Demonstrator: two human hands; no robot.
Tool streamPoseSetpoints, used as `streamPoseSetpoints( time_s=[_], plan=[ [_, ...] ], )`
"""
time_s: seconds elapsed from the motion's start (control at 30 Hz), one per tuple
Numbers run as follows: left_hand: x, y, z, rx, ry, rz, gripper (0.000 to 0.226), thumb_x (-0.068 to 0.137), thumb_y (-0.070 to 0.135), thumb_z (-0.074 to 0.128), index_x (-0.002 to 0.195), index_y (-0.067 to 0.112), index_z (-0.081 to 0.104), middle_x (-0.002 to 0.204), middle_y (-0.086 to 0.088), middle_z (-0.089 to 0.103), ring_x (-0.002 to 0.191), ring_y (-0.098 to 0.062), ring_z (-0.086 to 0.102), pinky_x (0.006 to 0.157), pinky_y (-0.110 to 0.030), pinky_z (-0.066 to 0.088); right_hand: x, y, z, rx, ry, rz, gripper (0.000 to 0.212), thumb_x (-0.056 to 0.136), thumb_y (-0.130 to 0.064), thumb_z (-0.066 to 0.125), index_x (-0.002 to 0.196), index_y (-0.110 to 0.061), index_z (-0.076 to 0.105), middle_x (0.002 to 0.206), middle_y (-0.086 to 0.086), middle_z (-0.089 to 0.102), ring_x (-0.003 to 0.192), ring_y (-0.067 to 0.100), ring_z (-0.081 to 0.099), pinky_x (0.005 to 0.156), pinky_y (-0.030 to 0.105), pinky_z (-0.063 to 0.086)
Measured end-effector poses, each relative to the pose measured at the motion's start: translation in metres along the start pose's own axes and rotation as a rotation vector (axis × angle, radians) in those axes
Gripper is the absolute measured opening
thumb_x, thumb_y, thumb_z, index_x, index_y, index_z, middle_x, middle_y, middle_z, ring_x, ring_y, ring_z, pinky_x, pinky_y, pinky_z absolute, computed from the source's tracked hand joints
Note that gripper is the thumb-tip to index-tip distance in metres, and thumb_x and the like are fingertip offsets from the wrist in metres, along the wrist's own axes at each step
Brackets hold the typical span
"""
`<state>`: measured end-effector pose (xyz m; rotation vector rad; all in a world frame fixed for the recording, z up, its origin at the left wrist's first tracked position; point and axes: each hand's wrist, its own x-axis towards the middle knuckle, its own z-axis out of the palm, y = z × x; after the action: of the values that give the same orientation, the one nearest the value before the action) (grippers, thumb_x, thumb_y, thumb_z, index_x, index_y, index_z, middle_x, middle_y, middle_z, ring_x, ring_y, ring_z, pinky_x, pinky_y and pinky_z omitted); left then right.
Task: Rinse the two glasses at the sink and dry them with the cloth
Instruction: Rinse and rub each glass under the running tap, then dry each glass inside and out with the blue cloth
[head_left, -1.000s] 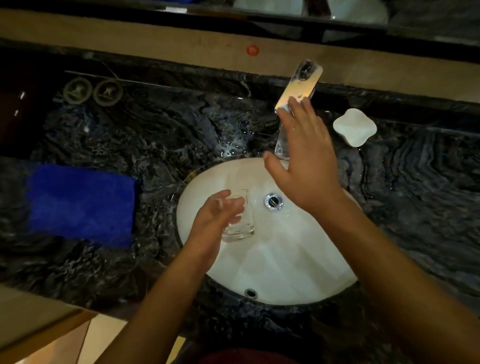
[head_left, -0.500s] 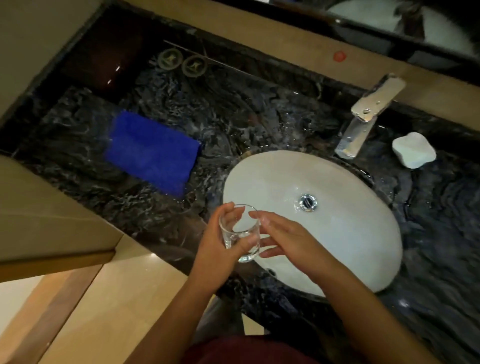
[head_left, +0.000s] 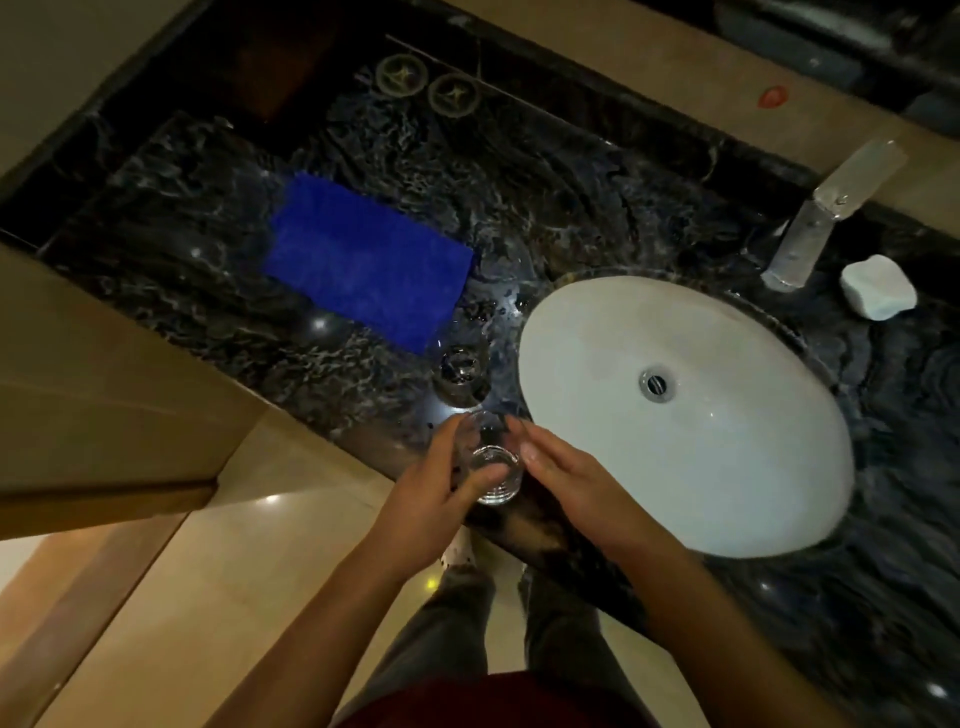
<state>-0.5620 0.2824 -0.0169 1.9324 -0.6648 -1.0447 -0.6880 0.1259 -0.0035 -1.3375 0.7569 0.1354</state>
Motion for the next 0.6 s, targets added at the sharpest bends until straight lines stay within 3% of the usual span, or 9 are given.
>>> streamPoseSetpoints(
  time_s=[0.13, 0.23, 0.3, 0.4, 0.5, 0.6],
  plan=[
    [0.004, -0.011, 0.002, -0.008, 0.029, 0.004, 0.07, 0.084, 0.072, 0.057, 0.147, 0.048, 0.035, 0.124, 0.044, 0.056, 0.113, 0.028, 0.052, 0.093, 0.003, 0.039, 0.001, -0.002, 0.009, -0.07, 0.054, 0.011, 0.032, 0.106, -0.046, 0.051, 0.133, -0.06, 0.058, 0.131, -0.034, 0.065, 0.123, -0.011, 0.059, 0.092, 0.002, 0.043],
    [0.009, -0.017, 0.005, -0.015, 0.05, 0.022, 0.072, 0.085, 0.068, 0.06, 0.149, 0.047, 0.033, 0.122, 0.055, 0.049, 0.114, 0.034, 0.046, 0.093, 0.006, 0.033, 0.006, 0.0, 0.009, -0.079, 0.085, -0.014, 0.034, 0.107, -0.038, 0.052, 0.136, -0.056, 0.059, 0.134, -0.029, 0.066, 0.125, -0.007, 0.06, 0.094, 0.004, 0.044],
    [0.012, -0.022, 0.007, -0.036, 0.055, 0.027, 0.075, 0.089, 0.062, 0.064, 0.153, 0.035, 0.035, 0.134, 0.04, 0.053, 0.119, 0.03, 0.047, 0.099, 0.003, 0.034, 0.009, 0.0, 0.01, -0.08, 0.09, -0.01, 0.035, 0.108, -0.035, 0.052, 0.137, -0.054, 0.058, 0.134, -0.031, 0.065, 0.127, -0.009, 0.058, 0.095, 0.004, 0.043],
    [0.014, -0.026, 0.008, -0.032, 0.038, 0.024, 0.073, 0.097, 0.047, 0.069, 0.158, 0.028, 0.031, 0.147, 0.012, 0.056, 0.13, 0.008, 0.054, 0.111, -0.017, 0.042, 0.012, 0.0, 0.011, -0.105, 0.097, 0.005, 0.036, 0.109, -0.035, 0.05, 0.14, -0.053, 0.054, 0.134, -0.037, 0.062, 0.127, -0.013, 0.055, 0.096, 0.001, 0.04],
    [0.011, -0.022, 0.009, -0.016, 0.044, 0.033, 0.076, 0.097, 0.05, 0.068, 0.16, 0.03, 0.029, 0.153, 0.007, 0.053, 0.138, -0.008, 0.053, 0.116, -0.031, 0.043, 0.012, 0.005, 0.009, -0.127, 0.091, 0.003, 0.039, 0.11, -0.034, 0.049, 0.143, -0.052, 0.052, 0.138, -0.035, 0.06, 0.131, -0.01, 0.053, 0.101, 0.004, 0.039],
    [0.006, -0.019, 0.011, -0.009, 0.064, 0.046, 0.083, 0.091, 0.056, 0.065, 0.161, 0.027, 0.03, 0.155, 0.004, 0.053, 0.14, -0.01, 0.053, 0.117, -0.037, 0.044, 0.012, 0.008, 0.009, -0.13, 0.089, 0.019, 0.04, 0.11, -0.031, 0.05, 0.139, -0.059, 0.054, 0.136, -0.034, 0.061, 0.13, -0.01, 0.054, 0.098, 0.003, 0.04]
  ],
)
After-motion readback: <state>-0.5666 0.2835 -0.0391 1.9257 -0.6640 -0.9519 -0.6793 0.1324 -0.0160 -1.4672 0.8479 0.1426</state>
